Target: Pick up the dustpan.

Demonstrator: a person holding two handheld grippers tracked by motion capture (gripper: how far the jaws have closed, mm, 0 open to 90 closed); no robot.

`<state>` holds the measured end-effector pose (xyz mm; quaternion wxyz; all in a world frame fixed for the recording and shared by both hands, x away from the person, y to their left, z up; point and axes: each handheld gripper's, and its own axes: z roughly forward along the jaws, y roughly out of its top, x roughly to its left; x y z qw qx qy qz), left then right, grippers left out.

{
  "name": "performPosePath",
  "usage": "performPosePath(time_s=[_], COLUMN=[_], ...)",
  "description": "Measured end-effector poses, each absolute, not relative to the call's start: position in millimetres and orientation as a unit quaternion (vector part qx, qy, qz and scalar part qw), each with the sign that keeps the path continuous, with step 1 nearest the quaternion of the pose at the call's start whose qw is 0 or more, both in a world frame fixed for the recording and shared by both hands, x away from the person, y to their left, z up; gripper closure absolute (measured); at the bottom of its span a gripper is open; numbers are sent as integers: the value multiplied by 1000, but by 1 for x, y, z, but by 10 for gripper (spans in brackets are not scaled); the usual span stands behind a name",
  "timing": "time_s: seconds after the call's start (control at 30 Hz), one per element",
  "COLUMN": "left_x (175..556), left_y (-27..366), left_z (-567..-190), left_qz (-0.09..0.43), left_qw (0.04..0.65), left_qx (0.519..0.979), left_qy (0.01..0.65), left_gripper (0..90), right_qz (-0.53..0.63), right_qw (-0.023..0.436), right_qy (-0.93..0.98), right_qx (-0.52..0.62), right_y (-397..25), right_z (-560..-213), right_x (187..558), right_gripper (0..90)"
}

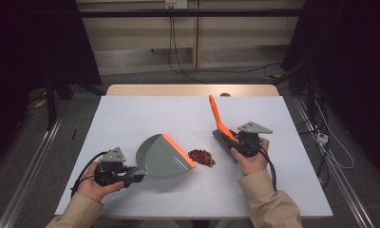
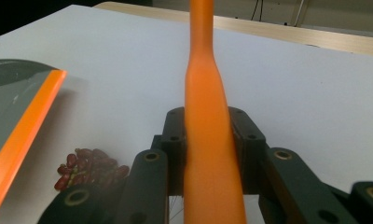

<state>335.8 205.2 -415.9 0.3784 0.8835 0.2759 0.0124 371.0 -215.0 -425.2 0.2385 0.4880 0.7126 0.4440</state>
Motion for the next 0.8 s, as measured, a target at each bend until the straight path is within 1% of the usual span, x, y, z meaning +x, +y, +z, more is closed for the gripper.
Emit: performPosePath(time_s=[0.23, 0.33, 0.4, 0.63, 0.8], left_x=[333, 332, 332, 328, 326], left_y=[194, 193, 192, 185, 181], left_z=[-423, -424, -426, -430, -431], left_qz=[-3, -1, -10, -1, -9], left_qw=[366, 357, 359, 355, 355], left_qx=[893, 899, 899, 904, 906], left_qy=[261, 254, 251, 238, 231], left_gripper=[630, 629, 628, 624, 624], right_qz=[436, 429, 427, 422, 418], right_qw=[242, 247, 254, 275, 285], right_qy=[718, 722, 723, 730, 734], right_qx=[485, 484, 480, 462, 453], right_y=[-209, -206, -202, -188, -181], right_z=[-430, -433, -435, -437, -438], right_x=[370, 369, 368, 363, 359], right_gripper=[709, 709, 710, 709, 709])
